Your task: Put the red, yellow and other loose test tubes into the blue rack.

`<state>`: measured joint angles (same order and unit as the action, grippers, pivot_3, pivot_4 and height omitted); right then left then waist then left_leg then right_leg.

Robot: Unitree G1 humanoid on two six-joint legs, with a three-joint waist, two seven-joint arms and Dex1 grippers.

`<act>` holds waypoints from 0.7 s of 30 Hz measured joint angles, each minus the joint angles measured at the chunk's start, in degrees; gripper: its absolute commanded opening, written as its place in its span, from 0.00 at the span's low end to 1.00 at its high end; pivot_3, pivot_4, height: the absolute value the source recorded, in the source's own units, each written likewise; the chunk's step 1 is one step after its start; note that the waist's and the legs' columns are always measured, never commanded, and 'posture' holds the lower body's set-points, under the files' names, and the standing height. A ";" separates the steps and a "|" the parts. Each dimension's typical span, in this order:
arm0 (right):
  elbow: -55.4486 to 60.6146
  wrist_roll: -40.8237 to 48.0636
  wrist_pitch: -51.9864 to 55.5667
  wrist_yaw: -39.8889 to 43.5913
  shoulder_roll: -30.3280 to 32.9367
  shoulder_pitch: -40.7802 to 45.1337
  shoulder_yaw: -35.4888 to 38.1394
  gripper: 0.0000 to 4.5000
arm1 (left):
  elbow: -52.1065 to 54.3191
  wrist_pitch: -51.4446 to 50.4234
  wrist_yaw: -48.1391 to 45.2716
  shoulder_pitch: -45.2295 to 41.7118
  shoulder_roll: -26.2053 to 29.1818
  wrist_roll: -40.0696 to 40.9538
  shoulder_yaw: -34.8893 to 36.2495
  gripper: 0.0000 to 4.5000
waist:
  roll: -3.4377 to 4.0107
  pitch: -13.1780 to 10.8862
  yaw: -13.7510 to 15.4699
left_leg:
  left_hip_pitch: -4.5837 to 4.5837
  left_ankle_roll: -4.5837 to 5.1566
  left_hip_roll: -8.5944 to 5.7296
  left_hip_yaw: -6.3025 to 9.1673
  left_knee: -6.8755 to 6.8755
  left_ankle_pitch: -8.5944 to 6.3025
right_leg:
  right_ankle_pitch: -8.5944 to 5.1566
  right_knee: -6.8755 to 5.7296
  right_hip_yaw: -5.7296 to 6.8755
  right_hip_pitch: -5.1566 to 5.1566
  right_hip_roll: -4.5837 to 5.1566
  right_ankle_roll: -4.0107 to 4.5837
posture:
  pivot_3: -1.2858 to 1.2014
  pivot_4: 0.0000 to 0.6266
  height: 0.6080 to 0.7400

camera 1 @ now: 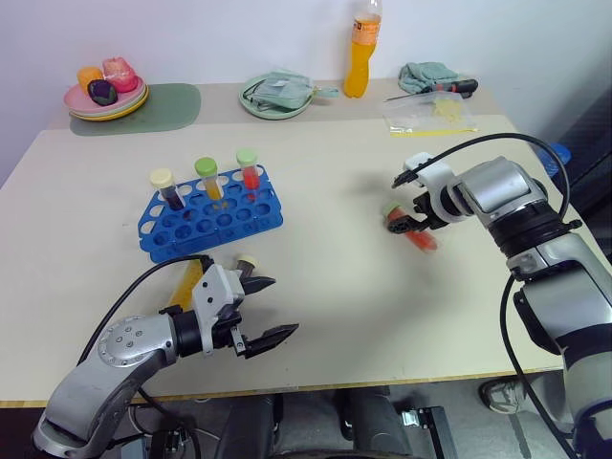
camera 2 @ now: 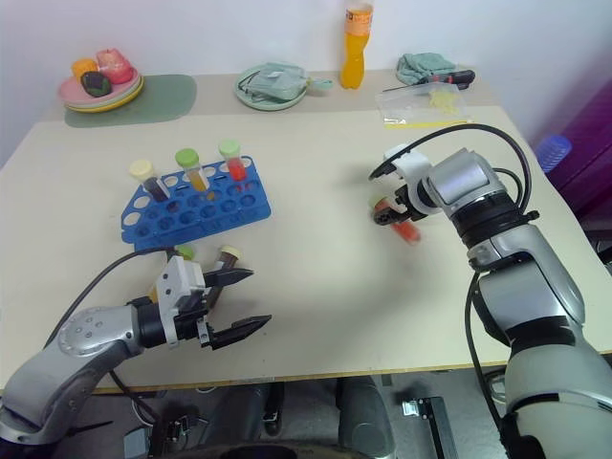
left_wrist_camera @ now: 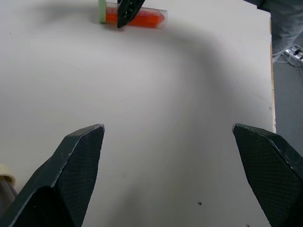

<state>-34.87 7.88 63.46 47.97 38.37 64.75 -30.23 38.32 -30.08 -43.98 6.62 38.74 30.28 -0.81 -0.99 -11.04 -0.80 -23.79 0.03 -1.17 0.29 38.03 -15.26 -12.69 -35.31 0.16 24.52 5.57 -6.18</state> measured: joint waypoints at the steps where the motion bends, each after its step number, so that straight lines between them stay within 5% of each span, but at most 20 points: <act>1: -0.60 -0.54 -0.31 0.57 -0.22 0.03 -0.03 0.56 | 0.00 0.26 -0.03 0.00 0.00 -0.12 -0.09 1.00 | 0.00 0.00 -0.01 | 0.00 0.00 -0.01 0.00 0.00 0.00 | 0.00 0.00 0.00 0.00 -0.01 0.00 | 0.52 0.24 1.00; 5: -2.67 -2.74 -1.53 3.03 -1.09 0.61 -0.07 0.17 | -0.02 0.50 -0.04 -0.01 -0.03 -0.49 -0.36 1.00 | 0.01 0.00 -0.03 | 0.02 -0.01 -0.01 0.00 0.00 0.01 | 0.00 -0.03 0.00 0.00 -0.02 0.00 | 0.52 0.24 1.00; 12: 3.38 -4.92 -3.30 7.72 -0.58 -0.12 0.33 0.17 | -0.23 2.03 -0.21 1.40 -0.16 -1.23 -0.40 1.00 | 0.09 -0.04 -0.01 | 0.02 -0.02 0.00 0.02 -0.01 0.01 | 0.00 -0.04 0.00 0.01 -0.02 -0.01 | 0.52 0.24 1.00; 16: 18.22 -0.92 -12.07 6.42 -2.45 -6.65 10.41 0.17 | -2.50 3.54 2.51 2.82 -2.08 -1.83 3.39 1.00 | 0.08 -0.03 -0.06 | 0.03 -0.02 0.06 0.02 -0.01 0.01 | 0.02 -0.11 0.01 0.04 -0.05 -0.08 | 0.52 0.24 1.00; 19: 32.14 6.34 -19.51 -2.98 -17.57 -14.18 23.98 0.17 | -9.11 8.56 9.21 2.51 -5.92 -5.58 11.41 1.00 | 0.08 -0.02 -0.51 | 0.18 -0.03 0.28 0.03 -0.06 0.01 | 0.07 -0.26 -0.02 0.04 -0.31 -0.16 | 0.52 0.24 1.00; 21: 36.22 8.78 -23.28 -9.68 -28.07 -17.08 26.10 0.17 | -12.71 11.10 12.05 1.99 -7.26 -7.50 14.32 1.00 | 0.08 0.00 -0.20 | 0.24 -0.14 0.61 0.07 -0.07 0.07 | 0.05 -0.43 -0.01 0.04 -0.49 -0.12 | 0.52 0.24 1.00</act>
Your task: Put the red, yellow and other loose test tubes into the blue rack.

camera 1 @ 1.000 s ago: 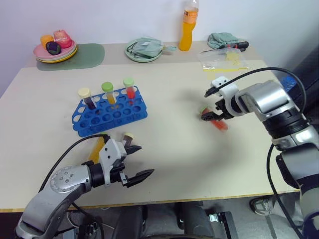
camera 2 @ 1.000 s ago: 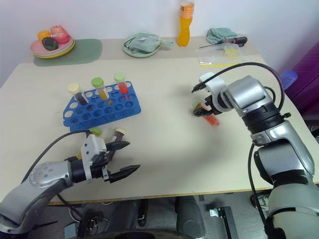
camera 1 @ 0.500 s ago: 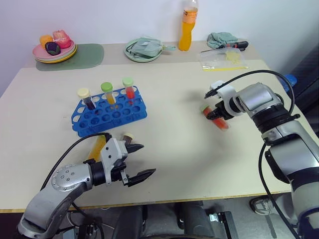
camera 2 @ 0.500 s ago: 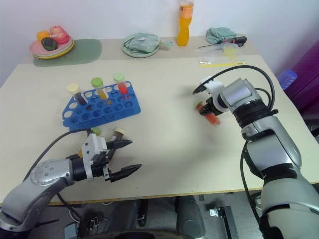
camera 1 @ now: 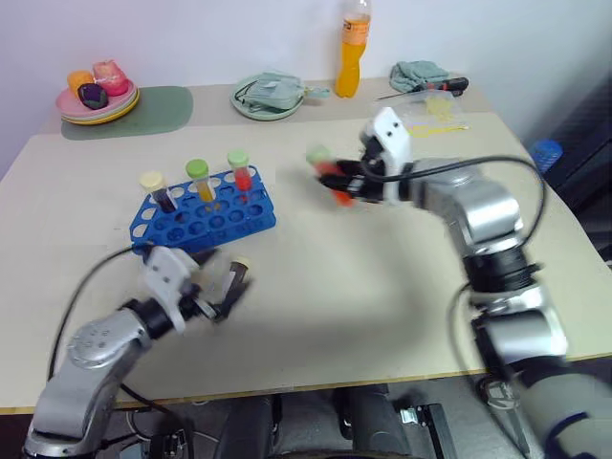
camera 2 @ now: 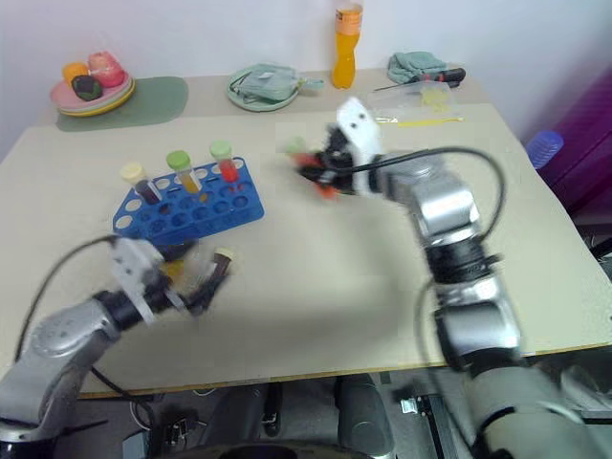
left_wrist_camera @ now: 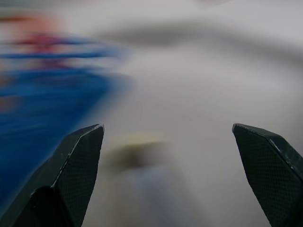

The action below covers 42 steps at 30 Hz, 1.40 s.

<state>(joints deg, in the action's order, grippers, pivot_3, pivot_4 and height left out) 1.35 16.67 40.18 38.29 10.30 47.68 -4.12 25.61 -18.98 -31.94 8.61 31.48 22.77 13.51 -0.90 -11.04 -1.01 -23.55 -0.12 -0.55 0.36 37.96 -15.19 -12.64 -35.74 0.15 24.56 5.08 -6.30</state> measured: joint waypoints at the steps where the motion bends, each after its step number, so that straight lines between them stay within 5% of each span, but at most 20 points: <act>1: 0.34 0.23 -3.29 -2.75 -4.31 -1.66 0.01 0.17 | -1.30 1.41 0.88 0.03 -1.06 -0.72 0.81 1.00 | -0.01 0.01 0.48 | 0.00 -0.08 -0.01 0.02 0.00 0.04 | 0.00 -0.03 0.01 -0.02 0.01 0.01 | 0.52 0.24 1.00; 7: -10.69 -3.69 -22.84 -11.67 -16.60 -4.49 -1.41 0.17 | -7.55 7.41 2.40 -1.74 -3.56 -1.28 4.09 1.00 | -0.06 0.04 0.89 | 0.04 -0.20 -0.15 -0.02 0.14 0.11 | 0.07 -0.05 0.01 -0.07 0.16 0.12 | 0.52 0.24 1.00; 14: -27.90 -8.59 -39.75 -15.38 -17.66 -4.31 -3.69 0.17 | -6.07 7.98 2.13 -1.92 -3.55 -0.02 5.38 1.00 | -0.04 0.03 -0.22 | 0.06 -0.21 -0.07 -0.05 0.03 0.11 | 0.07 -0.15 0.01 0.02 0.09 0.12 | 0.52 0.24 1.00; 42: -52.95 -8.00 -52.36 -13.46 -20.22 7.54 -3.26 0.17 | -1.29 4.16 1.15 0.06 -3.51 1.72 5.02 1.00 | 0.00 0.00 -0.30 | 0.09 -0.23 0.07 -0.02 -0.01 0.11 | 0.04 -0.18 0.00 0.04 -0.01 0.17 | 0.52 0.24 1.00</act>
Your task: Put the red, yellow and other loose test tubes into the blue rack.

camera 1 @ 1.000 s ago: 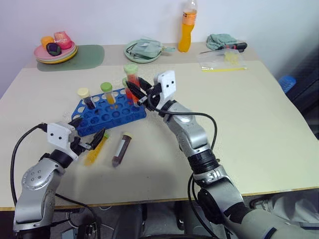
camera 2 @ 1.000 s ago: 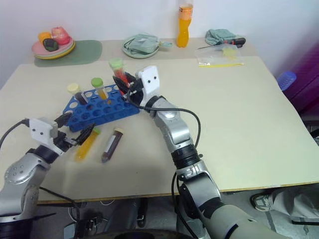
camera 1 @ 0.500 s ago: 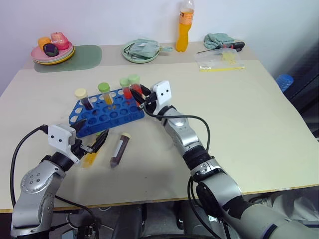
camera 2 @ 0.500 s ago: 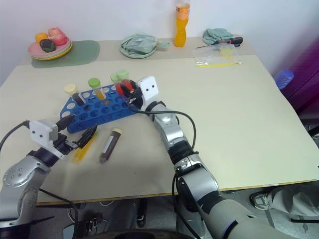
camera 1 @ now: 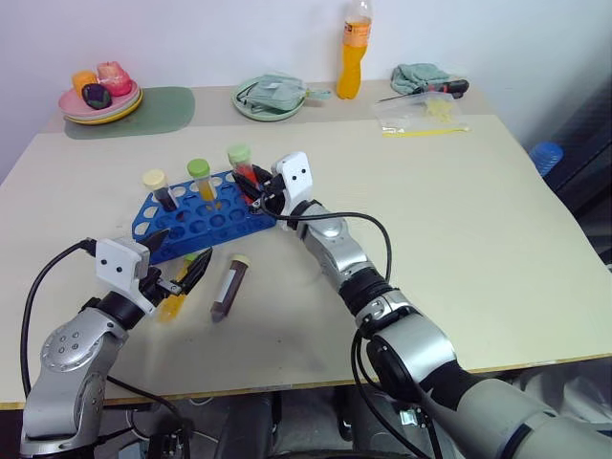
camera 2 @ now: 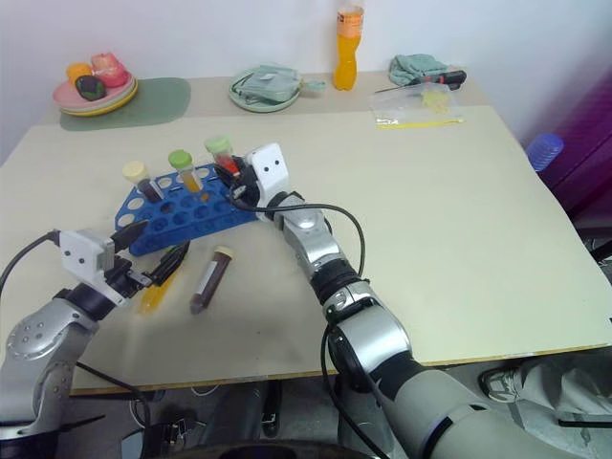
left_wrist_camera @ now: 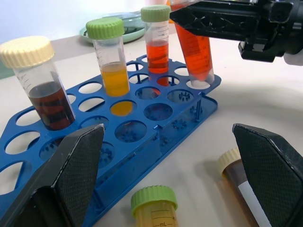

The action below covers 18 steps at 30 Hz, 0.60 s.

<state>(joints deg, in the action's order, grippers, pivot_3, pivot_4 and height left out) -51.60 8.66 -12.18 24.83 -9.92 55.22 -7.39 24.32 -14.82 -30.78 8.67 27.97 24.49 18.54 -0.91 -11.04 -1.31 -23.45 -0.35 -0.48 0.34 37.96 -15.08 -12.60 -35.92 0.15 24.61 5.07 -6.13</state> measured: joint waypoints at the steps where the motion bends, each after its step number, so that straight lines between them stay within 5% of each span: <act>1: -0.52 -0.02 -0.32 0.02 -0.03 0.08 -0.02 0.17 | 0.22 0.00 -0.01 0.02 0.00 0.00 0.02 1.00 | 0.00 0.00 0.02 | 0.00 0.00 0.00 0.00 0.00 0.00 | 0.00 0.00 0.00 0.00 0.00 0.00 | 0.52 0.24 1.00; 18: -7.29 0.99 -6.81 -1.99 -0.39 1.33 0.89 0.17 | -1.58 2.02 -1.82 1.73 -0.06 0.00 0.38 1.00 | 0.00 0.01 0.43 | 0.06 -0.02 -0.02 0.02 0.00 0.01 | -0.11 0.00 0.00 -0.07 0.06 0.19 | 0.52 0.24 1.00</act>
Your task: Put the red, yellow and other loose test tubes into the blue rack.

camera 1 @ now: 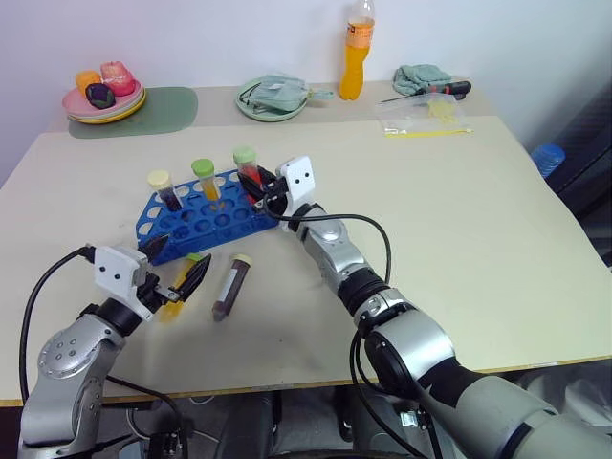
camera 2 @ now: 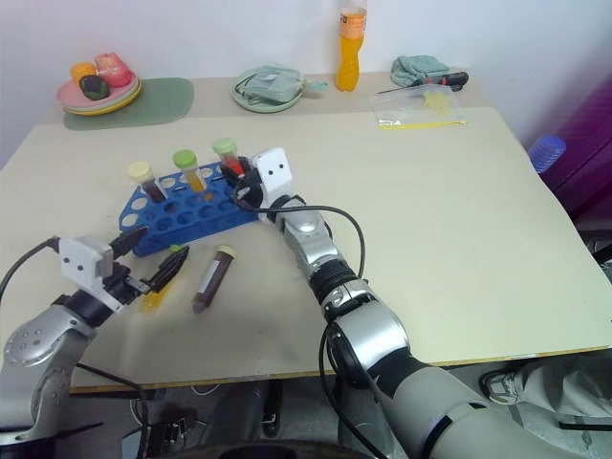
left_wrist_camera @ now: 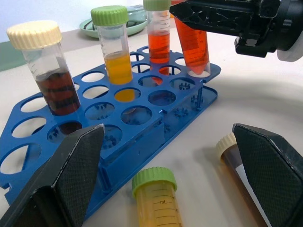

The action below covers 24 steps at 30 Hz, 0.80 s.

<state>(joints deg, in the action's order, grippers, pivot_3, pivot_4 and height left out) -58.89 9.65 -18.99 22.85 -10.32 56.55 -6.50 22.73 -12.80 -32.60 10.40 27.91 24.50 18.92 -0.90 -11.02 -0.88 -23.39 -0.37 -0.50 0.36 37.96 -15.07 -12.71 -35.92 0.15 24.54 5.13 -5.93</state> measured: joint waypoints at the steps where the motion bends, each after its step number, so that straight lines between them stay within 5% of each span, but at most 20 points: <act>1: -0.14 0.15 -0.20 0.01 -0.01 0.00 0.01 0.17 | -0.17 0.16 -0.03 0.00 0.00 0.00 0.01 1.00 | 0.00 0.00 0.00 | 0.00 0.00 0.00 0.00 0.00 0.00 | 0.00 0.00 0.00 0.00 0.00 0.00 | 0.52 0.24 1.00; 24: -0.04 0.36 -3.27 2.78 0.00 -1.05 -0.38 0.17 | 1.17 0.09 1.74 -0.07 -0.64 0.00 -0.01 1.00 | 0.03 -0.02 -0.32 | -0.01 -0.01 0.00 -0.01 -0.08 0.00 | -0.01 0.02 0.00 0.06 0.02 0.03 | 0.52 0.24 1.00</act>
<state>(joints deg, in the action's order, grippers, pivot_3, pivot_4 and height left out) -58.93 10.01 -22.26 25.62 -10.32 55.49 -6.88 23.90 -12.71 -30.86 10.34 27.27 24.50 18.91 -0.87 -11.04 -1.20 -23.41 -0.38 -0.50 0.35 37.87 -15.08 -12.72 -35.90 0.15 24.60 5.15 -5.91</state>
